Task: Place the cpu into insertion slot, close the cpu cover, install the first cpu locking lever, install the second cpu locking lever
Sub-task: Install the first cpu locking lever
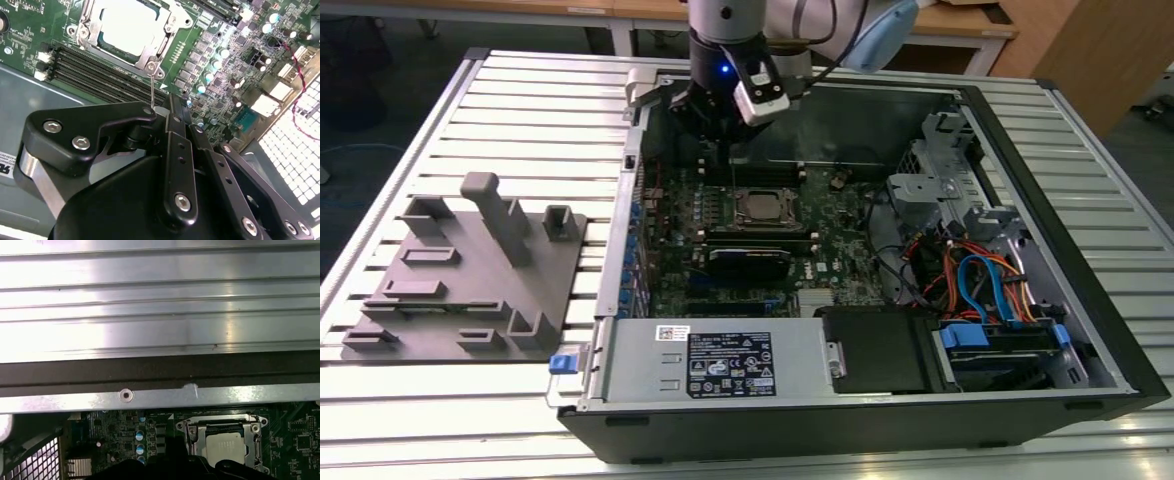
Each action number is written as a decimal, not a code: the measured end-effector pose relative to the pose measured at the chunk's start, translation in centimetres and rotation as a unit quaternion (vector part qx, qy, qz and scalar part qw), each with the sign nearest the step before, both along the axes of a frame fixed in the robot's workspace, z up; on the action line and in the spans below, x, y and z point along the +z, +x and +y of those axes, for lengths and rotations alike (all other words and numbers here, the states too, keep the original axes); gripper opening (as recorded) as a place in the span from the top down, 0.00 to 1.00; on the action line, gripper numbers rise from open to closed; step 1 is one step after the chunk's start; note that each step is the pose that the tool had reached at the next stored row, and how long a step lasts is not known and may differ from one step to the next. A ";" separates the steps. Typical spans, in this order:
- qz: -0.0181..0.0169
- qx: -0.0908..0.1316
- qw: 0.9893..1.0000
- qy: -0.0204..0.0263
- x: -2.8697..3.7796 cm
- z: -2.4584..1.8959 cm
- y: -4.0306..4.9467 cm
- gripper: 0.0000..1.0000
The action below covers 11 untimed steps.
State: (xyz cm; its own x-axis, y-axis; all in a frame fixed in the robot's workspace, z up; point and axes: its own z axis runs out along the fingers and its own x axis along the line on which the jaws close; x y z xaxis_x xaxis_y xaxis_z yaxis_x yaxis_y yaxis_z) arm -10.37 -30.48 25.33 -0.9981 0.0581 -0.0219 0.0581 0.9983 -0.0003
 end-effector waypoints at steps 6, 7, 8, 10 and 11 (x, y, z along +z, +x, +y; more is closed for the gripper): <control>0.000 0.000 1.000 0.000 0.00 0.16 0.37 0.90; 0.000 0.000 1.000 0.000 0.00 0.16 0.47 0.90; 0.000 0.000 1.000 0.000 0.00 0.16 0.57 0.90; 0.001 0.000 1.000 0.000 0.00 0.15 0.79 0.90; 0.001 0.000 1.000 0.000 0.00 0.16 0.91 0.90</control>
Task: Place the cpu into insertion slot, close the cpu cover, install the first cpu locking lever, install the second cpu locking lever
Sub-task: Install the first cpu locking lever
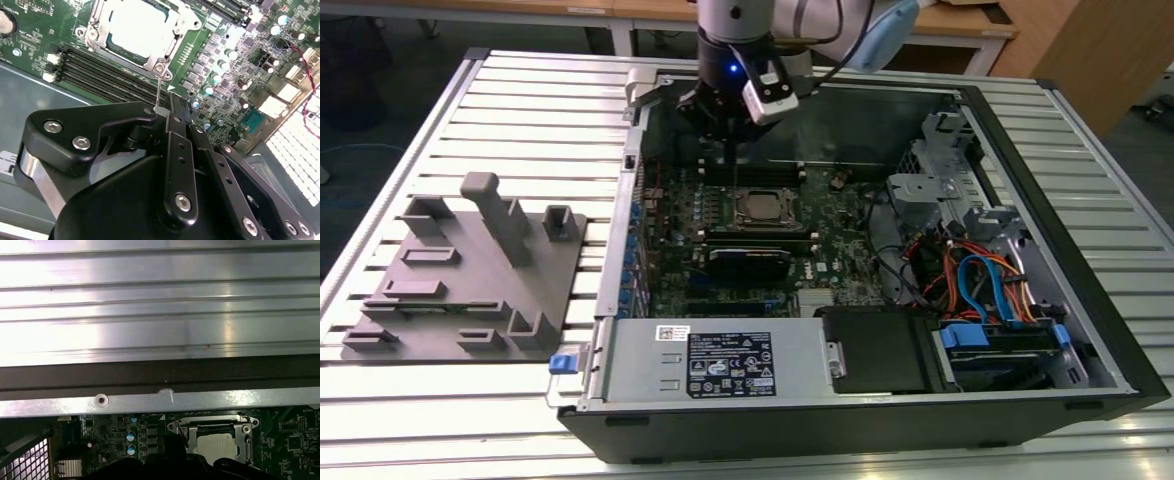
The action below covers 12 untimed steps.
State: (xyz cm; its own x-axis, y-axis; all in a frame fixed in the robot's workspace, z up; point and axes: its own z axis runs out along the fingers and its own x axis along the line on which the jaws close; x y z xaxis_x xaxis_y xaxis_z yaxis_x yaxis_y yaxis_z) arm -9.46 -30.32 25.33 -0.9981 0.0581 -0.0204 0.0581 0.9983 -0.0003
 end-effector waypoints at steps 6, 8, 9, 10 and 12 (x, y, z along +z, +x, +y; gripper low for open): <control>0.001 0.000 1.000 0.000 0.00 0.00 0.79 0.90; 0.001 0.000 1.000 0.000 0.00 -0.01 0.93 0.90; 0.001 0.000 1.000 0.000 0.00 -0.01 0.93 0.90; 0.001 0.000 1.000 0.000 0.00 0.00 0.93 0.90; 0.001 0.000 1.000 0.000 0.00 0.00 0.93 0.90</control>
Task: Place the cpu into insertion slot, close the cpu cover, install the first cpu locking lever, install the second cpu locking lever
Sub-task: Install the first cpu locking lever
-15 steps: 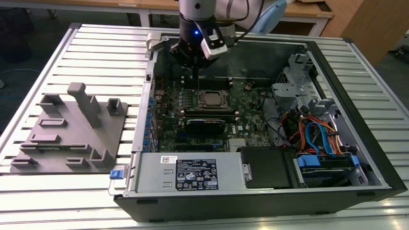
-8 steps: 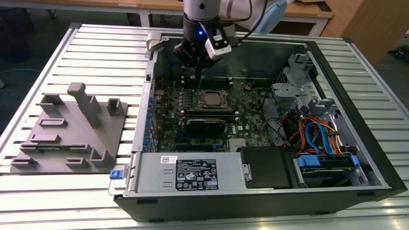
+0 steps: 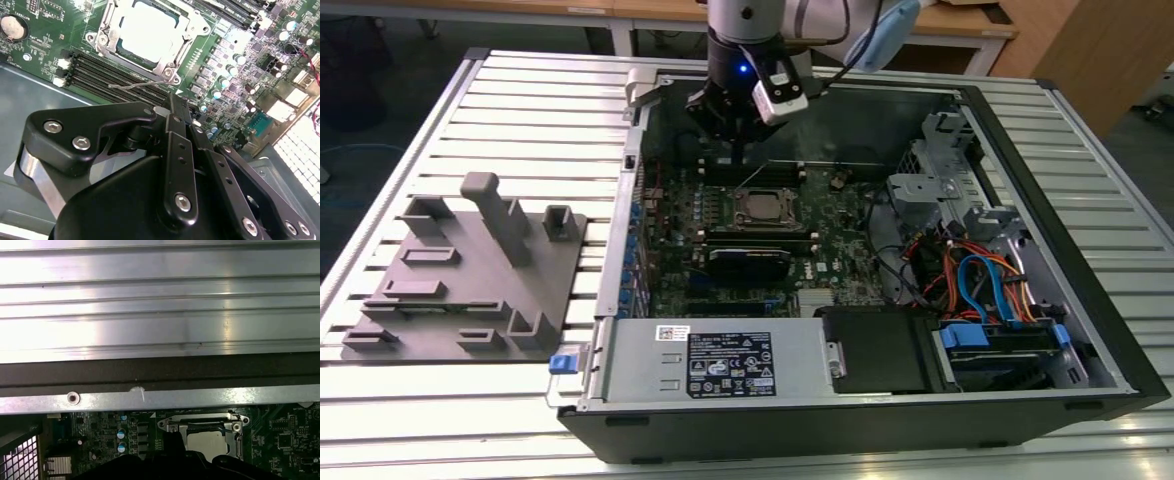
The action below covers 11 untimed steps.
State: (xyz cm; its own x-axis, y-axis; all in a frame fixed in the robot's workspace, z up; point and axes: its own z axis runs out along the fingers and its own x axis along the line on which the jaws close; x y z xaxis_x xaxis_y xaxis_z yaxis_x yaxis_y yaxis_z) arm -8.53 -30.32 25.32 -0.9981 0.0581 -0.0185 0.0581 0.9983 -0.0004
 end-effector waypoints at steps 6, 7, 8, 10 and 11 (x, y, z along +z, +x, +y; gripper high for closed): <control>0.000 0.000 1.000 0.027 -0.11 -0.11 0.00 0.90; 0.000 0.000 1.000 0.027 -0.16 -0.11 0.03 0.90; 0.000 -0.001 1.000 0.027 -0.19 -0.11 0.07 0.90; 0.000 -0.001 1.000 0.027 -0.24 -0.11 0.23 0.90; 0.000 -0.001 1.000 0.027 -0.26 -0.11 0.35 0.90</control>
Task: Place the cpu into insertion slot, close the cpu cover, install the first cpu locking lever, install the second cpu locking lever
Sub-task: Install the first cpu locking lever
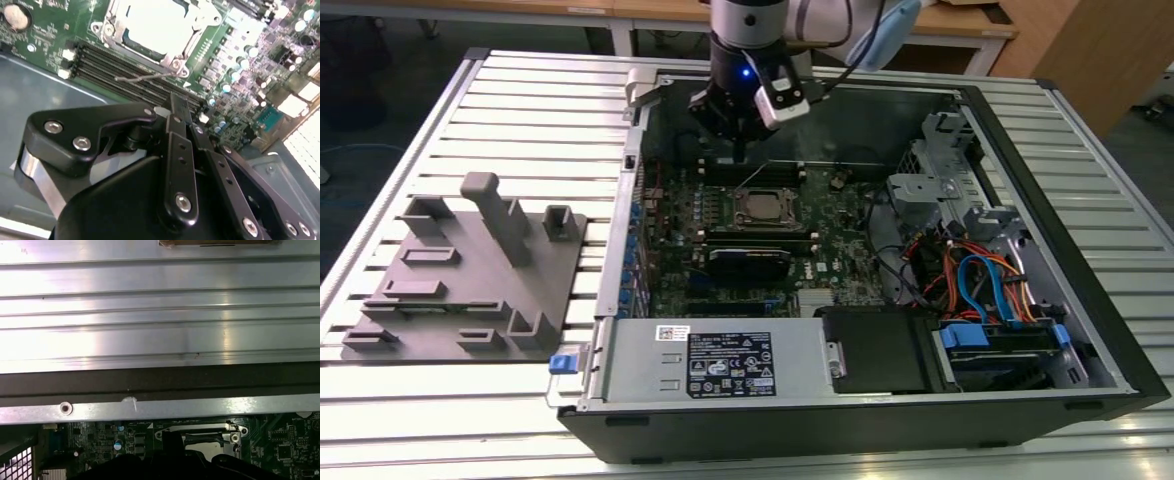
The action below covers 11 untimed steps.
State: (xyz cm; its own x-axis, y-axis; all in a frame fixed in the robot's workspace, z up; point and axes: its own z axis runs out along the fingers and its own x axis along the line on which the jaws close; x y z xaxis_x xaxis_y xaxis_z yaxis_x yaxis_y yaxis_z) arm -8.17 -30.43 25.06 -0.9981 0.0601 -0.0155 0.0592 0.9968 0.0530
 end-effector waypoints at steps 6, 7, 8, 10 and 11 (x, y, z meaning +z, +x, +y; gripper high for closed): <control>0.000 0.000 1.000 0.000 -0.32 -0.01 0.51 0.90; 0.000 0.000 1.000 0.000 -0.42 -0.06 0.53 0.90; 0.000 0.000 1.000 0.000 -0.54 -0.09 0.55 0.90; 0.000 0.003 1.000 -0.001 -0.78 -0.09 0.64 0.90; 0.000 0.007 1.000 -0.001 -0.90 -0.09 0.69 0.90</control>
State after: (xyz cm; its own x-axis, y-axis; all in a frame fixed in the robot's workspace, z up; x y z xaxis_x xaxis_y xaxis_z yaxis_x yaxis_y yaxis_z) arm -7.49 -30.53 24.16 -0.9988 0.0465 -0.0157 0.0456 0.9977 0.0501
